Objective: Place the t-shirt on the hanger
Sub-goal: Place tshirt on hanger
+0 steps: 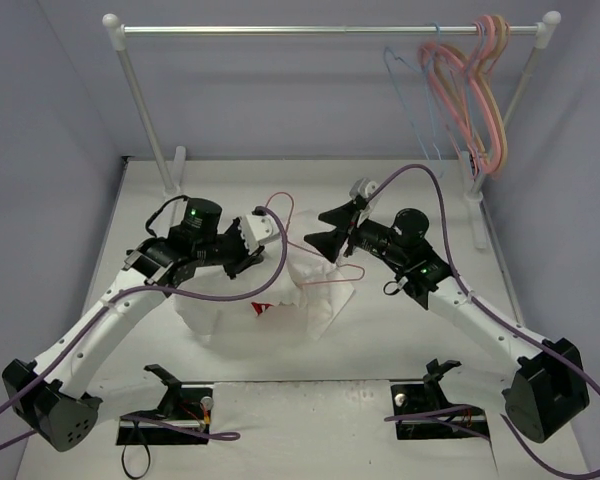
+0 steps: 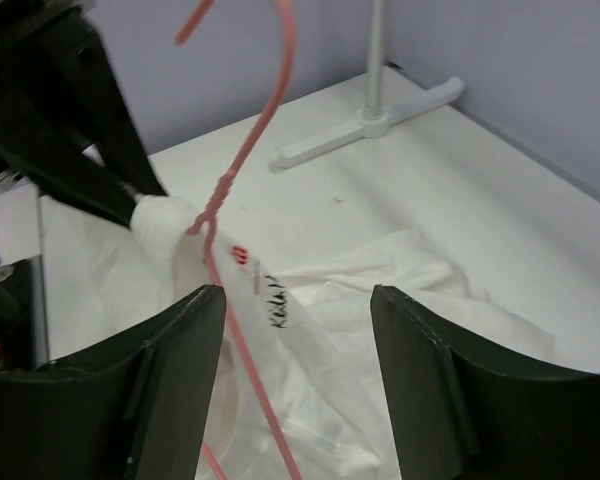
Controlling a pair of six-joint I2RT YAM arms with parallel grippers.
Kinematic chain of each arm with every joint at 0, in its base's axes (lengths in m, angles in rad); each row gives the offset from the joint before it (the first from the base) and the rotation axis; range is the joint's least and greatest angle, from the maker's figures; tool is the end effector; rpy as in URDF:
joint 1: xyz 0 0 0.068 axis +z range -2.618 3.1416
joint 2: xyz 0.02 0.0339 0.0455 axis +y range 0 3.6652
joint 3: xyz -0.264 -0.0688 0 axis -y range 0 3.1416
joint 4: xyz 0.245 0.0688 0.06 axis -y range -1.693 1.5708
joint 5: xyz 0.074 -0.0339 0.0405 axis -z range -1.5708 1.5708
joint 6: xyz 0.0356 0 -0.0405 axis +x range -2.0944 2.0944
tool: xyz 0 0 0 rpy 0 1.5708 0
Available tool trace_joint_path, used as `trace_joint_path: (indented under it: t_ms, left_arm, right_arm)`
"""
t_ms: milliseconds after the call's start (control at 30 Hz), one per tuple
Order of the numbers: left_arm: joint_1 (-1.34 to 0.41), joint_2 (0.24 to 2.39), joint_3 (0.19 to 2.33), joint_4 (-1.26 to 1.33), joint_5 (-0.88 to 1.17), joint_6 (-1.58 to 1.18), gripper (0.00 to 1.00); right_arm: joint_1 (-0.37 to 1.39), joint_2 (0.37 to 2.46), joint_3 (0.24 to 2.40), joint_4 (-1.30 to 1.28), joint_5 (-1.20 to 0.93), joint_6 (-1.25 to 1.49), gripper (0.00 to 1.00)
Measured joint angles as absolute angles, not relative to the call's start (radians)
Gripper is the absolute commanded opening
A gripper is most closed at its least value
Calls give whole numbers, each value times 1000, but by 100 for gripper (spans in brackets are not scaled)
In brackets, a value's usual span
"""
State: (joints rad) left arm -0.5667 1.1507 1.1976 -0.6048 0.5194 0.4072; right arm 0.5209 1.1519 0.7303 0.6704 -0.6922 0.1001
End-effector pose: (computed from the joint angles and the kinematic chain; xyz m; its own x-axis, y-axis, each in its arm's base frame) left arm 0.1957 -0.1455 0.3704 -0.0849 0.4615 -0.8831 0.9311 0.3524 0.0947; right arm 0.2133 0.1486 0.3341 0.1206 0.1579 -0.9801 -0.9364 0.3458 -0.0595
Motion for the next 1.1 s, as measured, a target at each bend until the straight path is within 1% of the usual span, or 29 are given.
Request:
trace_joint_path:
  t_ms: [67, 200, 267, 300, 333, 433, 533, 600, 667, 833, 1100]
  left_arm:
    - [-567, 1121, 1153, -580, 479, 399, 0]
    - [-567, 1076, 1098, -536, 349, 363, 0]
    - [-567, 1073, 1098, -517, 274, 344, 0]
    - [-567, 1073, 1098, -507, 241, 332, 0]
    - [-567, 1074, 1099, -501, 208, 322, 0]
    - [-567, 1082, 1100, -488, 121, 286, 0]
    - [-567, 1090, 1100, -477, 50, 256, 0]
    - [-567, 1092, 1100, -469, 20, 242, 0]
    - [-567, 1092, 1100, -463, 0, 231, 0]
    - [-566, 1092, 1099, -451, -26, 212, 0]
    - [-549, 1092, 1099, -444, -27, 182, 0]
  right_arm:
    - [521, 1150, 768, 616, -630, 72, 65]
    - [521, 1126, 830, 506, -490, 30, 63]
    - [523, 1100, 844, 472, -433, 29, 58]
    - [525, 1087, 846, 458, -406, 33, 54]
    - [527, 1075, 846, 445, -384, 39, 47]
    - [546, 1073, 846, 413, -329, 68, 36]
    - [603, 1114, 844, 379, -269, 101, 36]
    - [664, 1150, 833, 372, -217, 122, 37]
    - [730, 1188, 822, 366, -171, 148, 39]
    - [860, 1296, 816, 368, -62, 222, 40]
    - [920, 1420, 817, 371, 83, 324, 39]
